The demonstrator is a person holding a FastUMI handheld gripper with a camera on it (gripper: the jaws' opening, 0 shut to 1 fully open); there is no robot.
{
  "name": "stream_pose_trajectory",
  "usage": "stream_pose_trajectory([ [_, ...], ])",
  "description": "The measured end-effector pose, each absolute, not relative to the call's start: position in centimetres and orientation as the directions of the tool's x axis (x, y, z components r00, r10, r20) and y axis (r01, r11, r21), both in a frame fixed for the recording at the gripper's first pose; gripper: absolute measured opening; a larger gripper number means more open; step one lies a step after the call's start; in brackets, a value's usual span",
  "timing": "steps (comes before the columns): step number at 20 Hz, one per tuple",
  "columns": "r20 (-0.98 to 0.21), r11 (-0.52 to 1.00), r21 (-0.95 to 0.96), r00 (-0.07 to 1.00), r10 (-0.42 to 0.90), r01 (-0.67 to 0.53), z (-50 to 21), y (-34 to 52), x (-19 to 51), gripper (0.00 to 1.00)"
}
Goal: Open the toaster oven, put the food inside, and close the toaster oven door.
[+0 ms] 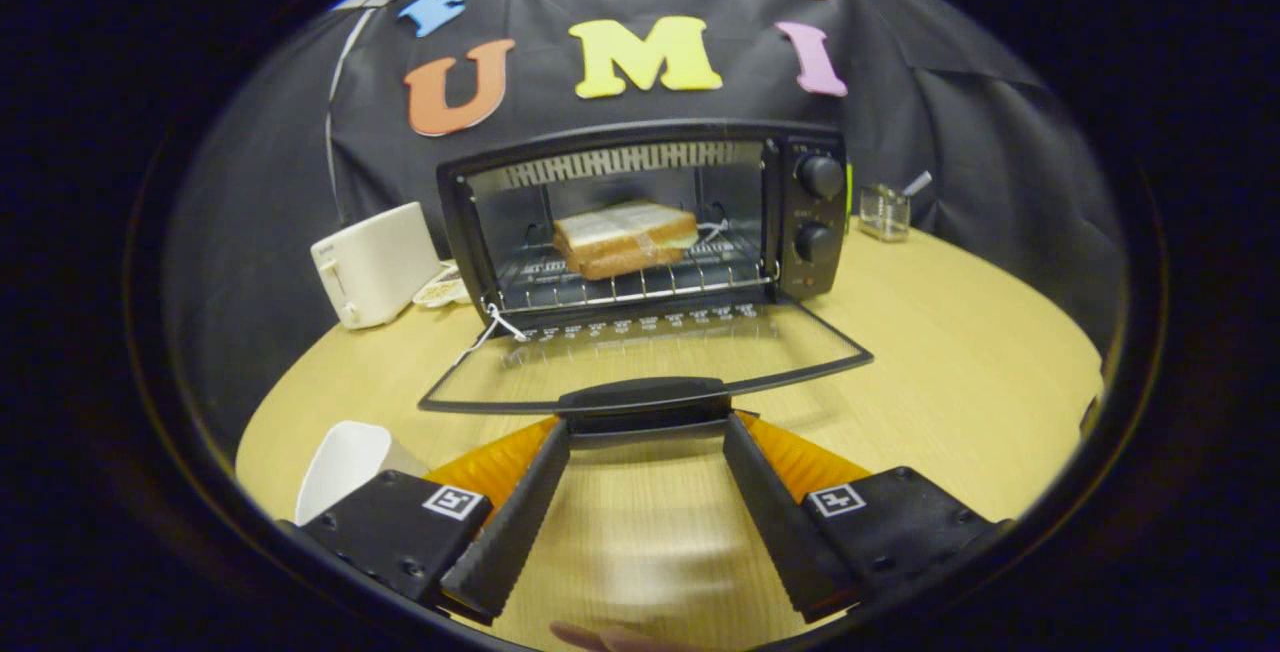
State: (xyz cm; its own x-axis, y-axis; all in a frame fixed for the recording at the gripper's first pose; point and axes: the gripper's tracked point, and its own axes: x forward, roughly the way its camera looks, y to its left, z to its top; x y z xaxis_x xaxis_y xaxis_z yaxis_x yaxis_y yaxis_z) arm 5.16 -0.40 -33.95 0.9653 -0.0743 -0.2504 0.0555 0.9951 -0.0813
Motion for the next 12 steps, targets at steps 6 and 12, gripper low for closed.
stream_pose_trajectory([
  [6,0.049,0.990,-0.110,0.995,0.090,-0.084,-29.1,3.2,5.7,1.00],
  [12,0.042,0.992,-0.115,0.997,0.064,-0.059,-29.1,2.6,5.3,1.00],
])
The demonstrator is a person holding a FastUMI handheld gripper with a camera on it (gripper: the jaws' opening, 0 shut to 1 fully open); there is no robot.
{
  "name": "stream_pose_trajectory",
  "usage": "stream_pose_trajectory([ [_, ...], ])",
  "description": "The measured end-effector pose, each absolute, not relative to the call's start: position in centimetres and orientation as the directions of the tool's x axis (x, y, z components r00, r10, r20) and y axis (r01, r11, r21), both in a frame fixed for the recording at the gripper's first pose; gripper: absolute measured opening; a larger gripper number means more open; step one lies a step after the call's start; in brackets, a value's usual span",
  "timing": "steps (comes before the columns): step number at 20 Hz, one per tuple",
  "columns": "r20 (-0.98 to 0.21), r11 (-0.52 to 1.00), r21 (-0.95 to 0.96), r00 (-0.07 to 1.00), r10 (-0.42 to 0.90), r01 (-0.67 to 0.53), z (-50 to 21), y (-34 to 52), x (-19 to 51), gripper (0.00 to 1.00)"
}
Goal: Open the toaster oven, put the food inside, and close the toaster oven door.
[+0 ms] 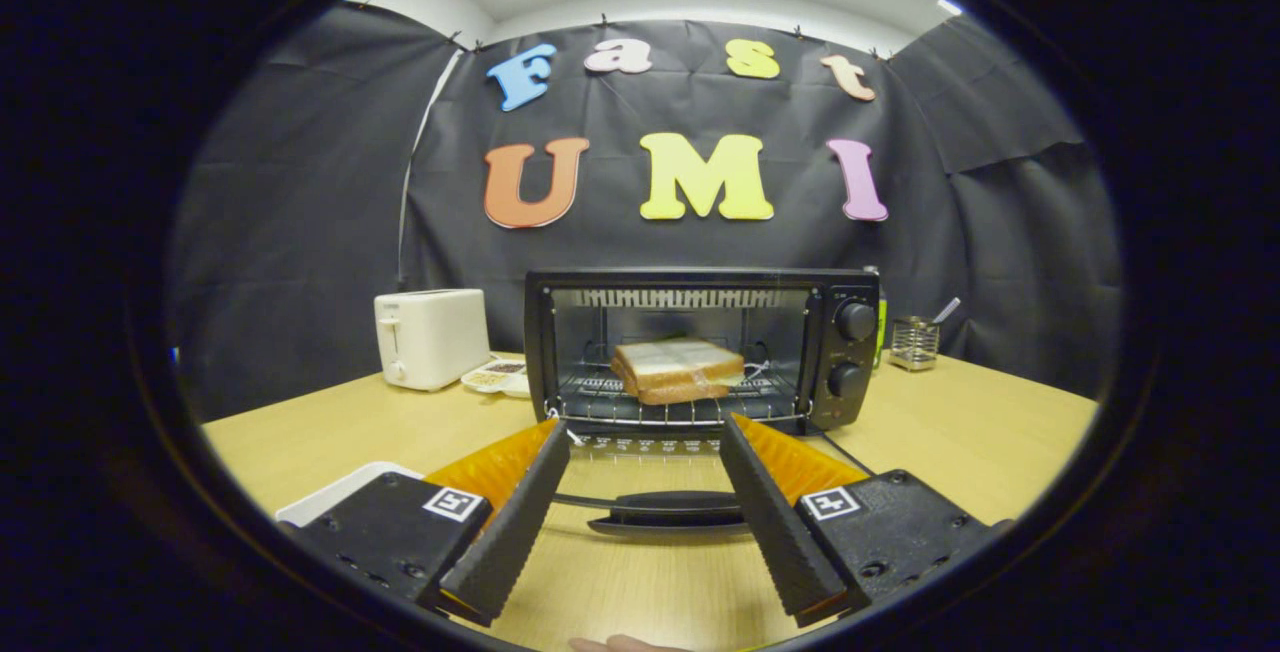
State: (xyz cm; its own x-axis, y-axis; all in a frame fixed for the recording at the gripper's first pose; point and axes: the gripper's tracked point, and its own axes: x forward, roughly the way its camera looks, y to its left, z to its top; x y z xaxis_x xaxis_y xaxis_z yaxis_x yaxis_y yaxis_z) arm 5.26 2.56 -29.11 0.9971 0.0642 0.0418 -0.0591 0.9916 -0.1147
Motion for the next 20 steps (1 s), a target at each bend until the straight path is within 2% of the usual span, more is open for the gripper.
stream_pose_trajectory([
  [2,0.024,0.992,-0.115,0.998,0.050,-0.047,-29.4,2.3,4.9,1.00],
  [7,-0.280,0.991,-0.127,0.960,0.013,-0.051,-33.9,1.6,0.9,1.00],
  [14,-0.531,0.993,-0.114,0.846,-0.040,-0.025,-38.2,0.1,1.4,1.00],
  [20,-0.513,0.993,-0.104,0.853,-0.096,0.049,-37.8,-0.4,3.5,1.00],
])
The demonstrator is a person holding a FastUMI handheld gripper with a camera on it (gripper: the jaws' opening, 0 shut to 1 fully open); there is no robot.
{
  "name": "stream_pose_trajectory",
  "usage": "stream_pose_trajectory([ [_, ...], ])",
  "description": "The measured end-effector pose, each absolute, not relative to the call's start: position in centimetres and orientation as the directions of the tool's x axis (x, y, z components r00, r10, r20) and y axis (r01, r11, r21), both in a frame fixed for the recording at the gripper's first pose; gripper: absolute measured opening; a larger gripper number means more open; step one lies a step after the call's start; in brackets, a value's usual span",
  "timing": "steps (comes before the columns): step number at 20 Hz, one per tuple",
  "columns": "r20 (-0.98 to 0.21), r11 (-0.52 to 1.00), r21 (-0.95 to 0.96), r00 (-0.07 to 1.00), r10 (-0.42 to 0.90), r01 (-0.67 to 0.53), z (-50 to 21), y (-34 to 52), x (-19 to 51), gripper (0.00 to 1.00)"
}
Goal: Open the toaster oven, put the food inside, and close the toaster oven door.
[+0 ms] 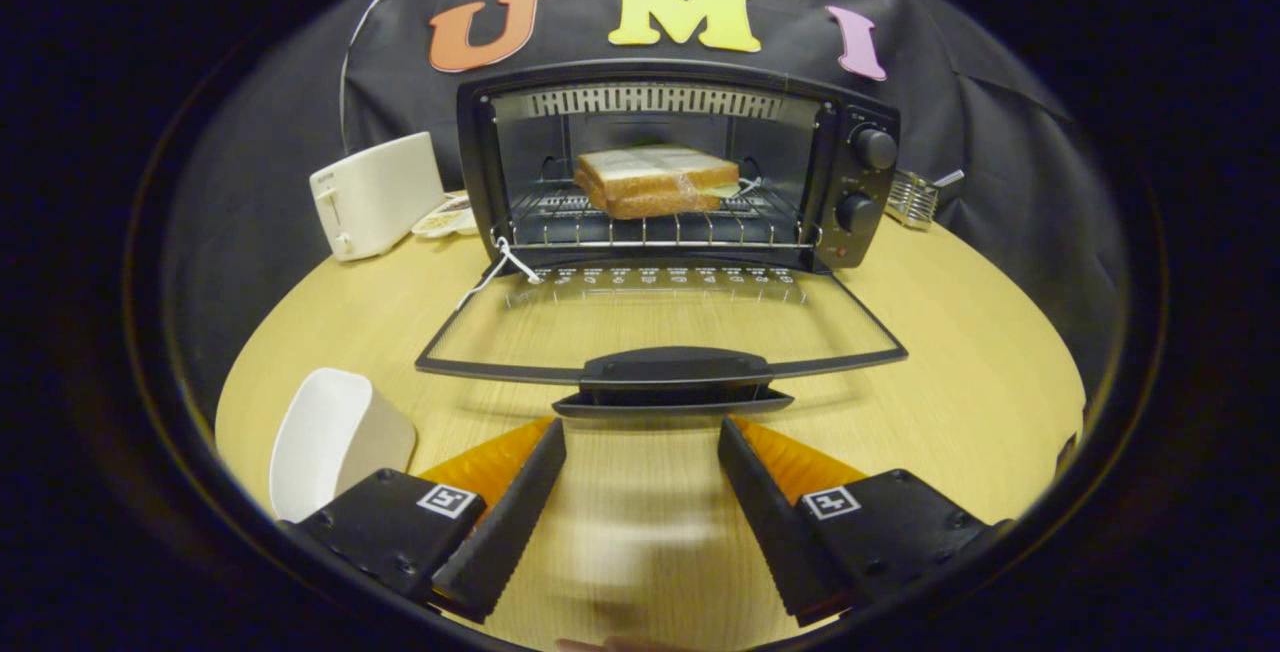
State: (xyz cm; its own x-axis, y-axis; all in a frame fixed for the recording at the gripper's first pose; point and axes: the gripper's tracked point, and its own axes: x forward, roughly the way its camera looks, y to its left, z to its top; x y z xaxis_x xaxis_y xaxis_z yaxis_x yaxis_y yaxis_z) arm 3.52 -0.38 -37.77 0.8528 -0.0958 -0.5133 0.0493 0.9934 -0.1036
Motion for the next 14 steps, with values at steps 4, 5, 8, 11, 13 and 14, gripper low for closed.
stream_pose_trajectory([
  [4,-0.481,0.997,-0.044,0.874,-0.074,0.061,-37.2,0.1,3.8,1.00],
  [5,-0.461,0.997,-0.035,0.884,-0.073,0.063,-36.9,0.1,3.8,1.00],
  [8,-0.387,0.997,-0.033,0.919,-0.076,0.069,-35.7,0.3,3.7,1.00],
  [11,-0.293,0.997,-0.032,0.953,-0.076,0.069,-34.2,0.5,3.7,1.00],
  [13,-0.235,0.996,-0.051,0.969,-0.082,0.072,-33.0,0.6,3.8,1.00],
  [14,-0.216,0.994,-0.072,0.972,-0.090,0.076,-32.6,0.6,4.1,1.00],
])
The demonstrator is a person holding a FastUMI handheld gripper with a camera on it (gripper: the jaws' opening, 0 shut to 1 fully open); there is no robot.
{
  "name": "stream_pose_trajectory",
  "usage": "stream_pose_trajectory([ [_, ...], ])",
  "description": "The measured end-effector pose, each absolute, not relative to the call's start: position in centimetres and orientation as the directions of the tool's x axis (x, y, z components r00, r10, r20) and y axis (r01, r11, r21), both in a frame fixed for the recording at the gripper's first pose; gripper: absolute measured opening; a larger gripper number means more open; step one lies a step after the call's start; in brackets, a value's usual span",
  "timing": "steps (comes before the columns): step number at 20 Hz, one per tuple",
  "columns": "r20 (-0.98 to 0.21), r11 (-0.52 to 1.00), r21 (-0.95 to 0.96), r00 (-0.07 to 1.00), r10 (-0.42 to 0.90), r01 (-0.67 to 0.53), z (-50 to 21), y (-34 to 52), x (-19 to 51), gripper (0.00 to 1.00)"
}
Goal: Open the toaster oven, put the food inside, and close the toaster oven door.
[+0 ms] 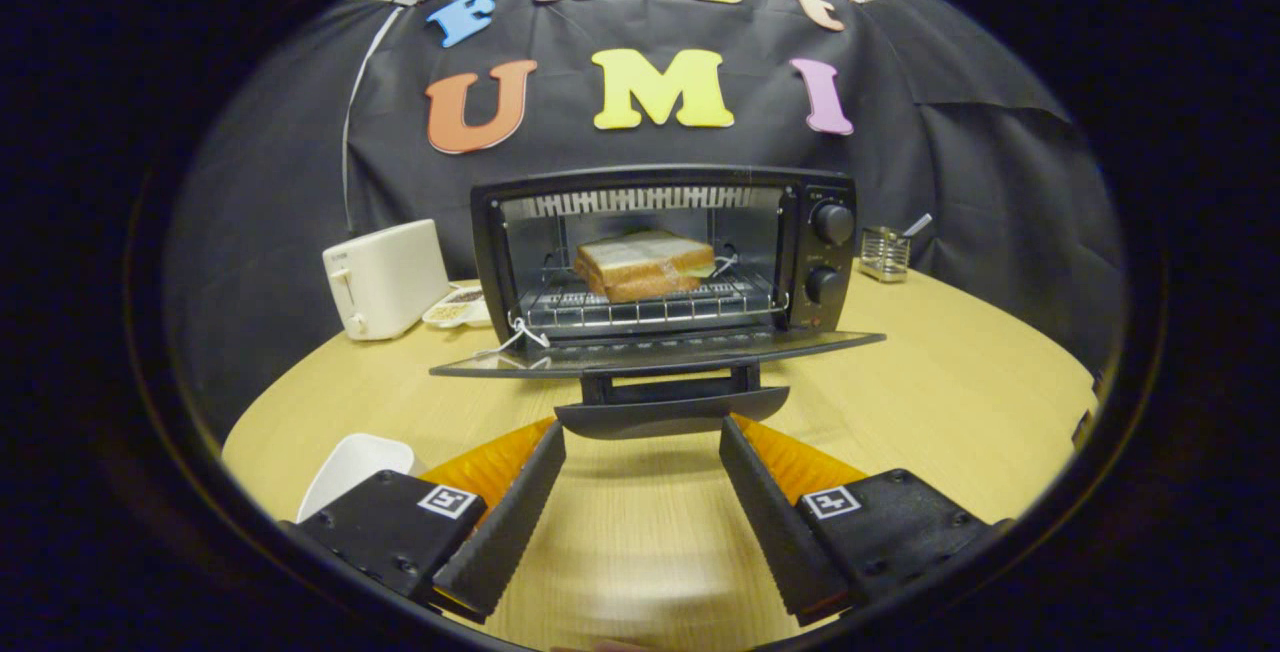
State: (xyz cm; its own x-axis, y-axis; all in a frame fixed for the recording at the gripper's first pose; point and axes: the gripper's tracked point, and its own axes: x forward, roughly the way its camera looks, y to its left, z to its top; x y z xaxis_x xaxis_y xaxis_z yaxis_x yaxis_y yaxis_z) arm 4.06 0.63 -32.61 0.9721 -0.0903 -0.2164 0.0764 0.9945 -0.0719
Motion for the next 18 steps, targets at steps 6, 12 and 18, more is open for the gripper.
stream_pose_trajectory([
  [6,-0.099,0.982,-0.179,0.992,-0.077,0.059,-27.8,0.8,6.3,1.00],
  [12,-0.117,0.994,-0.109,0.993,-0.019,0.007,-21.4,1.3,9.9,1.00],
  [18,-0.035,0.991,-0.133,0.999,-0.034,0.029,-12.5,0.5,6.2,1.00],
])
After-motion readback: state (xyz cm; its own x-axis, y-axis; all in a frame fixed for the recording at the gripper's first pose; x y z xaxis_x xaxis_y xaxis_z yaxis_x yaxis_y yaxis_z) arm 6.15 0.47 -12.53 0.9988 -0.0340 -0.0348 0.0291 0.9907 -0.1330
